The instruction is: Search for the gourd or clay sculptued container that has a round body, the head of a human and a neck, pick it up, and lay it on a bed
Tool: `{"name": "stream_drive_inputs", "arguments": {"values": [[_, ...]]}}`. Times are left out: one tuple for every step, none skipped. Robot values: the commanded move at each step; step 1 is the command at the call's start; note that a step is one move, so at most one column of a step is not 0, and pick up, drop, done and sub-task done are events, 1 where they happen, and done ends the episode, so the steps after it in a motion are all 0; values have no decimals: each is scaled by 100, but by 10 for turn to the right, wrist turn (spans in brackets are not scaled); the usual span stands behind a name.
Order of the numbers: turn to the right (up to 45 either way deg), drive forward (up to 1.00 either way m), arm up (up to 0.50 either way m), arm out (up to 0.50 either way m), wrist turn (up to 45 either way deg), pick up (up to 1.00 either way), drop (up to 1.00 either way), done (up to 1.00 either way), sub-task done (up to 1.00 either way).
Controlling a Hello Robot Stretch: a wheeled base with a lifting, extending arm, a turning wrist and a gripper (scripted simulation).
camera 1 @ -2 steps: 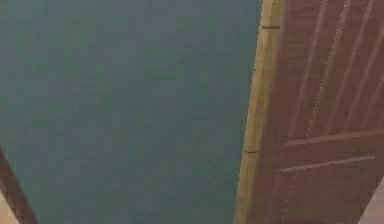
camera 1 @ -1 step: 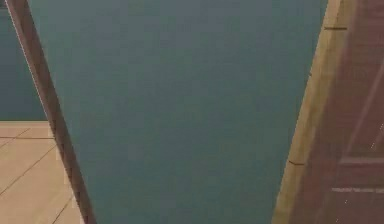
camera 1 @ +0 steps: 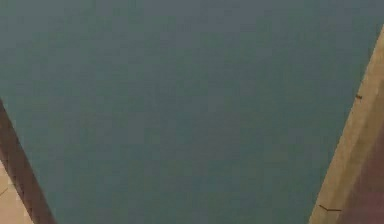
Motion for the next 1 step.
{"name": "stream_drive_inputs", "arguments": {"values": [[450,0,0,0,0,0,0,0,0]]}}
